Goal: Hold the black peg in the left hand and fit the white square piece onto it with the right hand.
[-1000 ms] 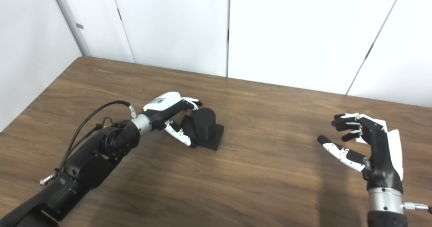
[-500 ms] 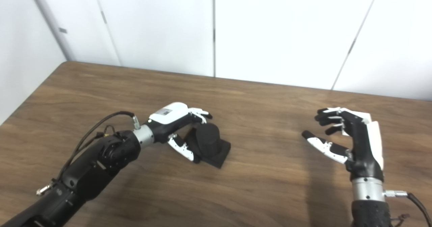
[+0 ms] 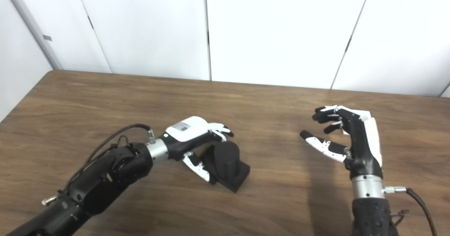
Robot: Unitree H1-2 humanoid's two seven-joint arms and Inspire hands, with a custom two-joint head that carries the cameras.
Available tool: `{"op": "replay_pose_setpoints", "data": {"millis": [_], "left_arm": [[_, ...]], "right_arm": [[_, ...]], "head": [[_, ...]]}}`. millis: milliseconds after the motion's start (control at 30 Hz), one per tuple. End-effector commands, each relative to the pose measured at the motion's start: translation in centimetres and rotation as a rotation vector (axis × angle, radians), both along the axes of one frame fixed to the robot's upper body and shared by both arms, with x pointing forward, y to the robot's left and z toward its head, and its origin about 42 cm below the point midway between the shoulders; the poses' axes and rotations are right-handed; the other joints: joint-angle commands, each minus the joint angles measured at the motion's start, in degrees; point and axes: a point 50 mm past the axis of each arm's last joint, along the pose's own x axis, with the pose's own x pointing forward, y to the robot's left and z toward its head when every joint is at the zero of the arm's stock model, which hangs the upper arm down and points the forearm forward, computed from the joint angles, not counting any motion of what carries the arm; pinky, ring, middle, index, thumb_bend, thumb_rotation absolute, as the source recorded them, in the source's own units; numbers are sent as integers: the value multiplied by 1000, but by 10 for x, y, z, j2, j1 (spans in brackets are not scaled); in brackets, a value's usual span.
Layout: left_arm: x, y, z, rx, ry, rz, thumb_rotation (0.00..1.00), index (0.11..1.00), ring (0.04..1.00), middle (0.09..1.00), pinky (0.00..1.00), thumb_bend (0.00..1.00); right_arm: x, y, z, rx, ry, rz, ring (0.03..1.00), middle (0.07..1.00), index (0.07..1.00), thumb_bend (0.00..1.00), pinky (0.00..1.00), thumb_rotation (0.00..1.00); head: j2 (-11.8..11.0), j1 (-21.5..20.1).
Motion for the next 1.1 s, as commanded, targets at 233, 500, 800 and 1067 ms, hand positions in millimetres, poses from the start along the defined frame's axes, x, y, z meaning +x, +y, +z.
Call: {"op": "replay_pose_setpoints", "data": {"millis": [233, 500, 800, 1067], "left_arm": [[-19, 6, -35, 237, 46, -100, 70, 489, 931, 889, 856, 524], [-18, 20, -39, 238, 31, -98, 68, 490, 917, 881, 863, 524], [-23, 31, -45, 237, 42, -96, 67, 490, 911, 880, 873, 524], [-26, 39, -53, 213, 46, -94, 65, 489, 875, 861, 833, 524]], "right_arm": [[3, 8, 26, -16, -120, 17, 572, 655, 494, 499, 442, 129], [22, -10, 69, -228, -52, 118, 624, 706, 496, 506, 493, 139], [48, -38, 118, -610, 66, 166, 746, 813, 782, 754, 595, 78], [86, -52, 135, -982, 259, 88, 828, 873, 839, 837, 668, 85]], "head": [[-8, -69], [-28, -125], [-59, -178], [-89, -207]]}}
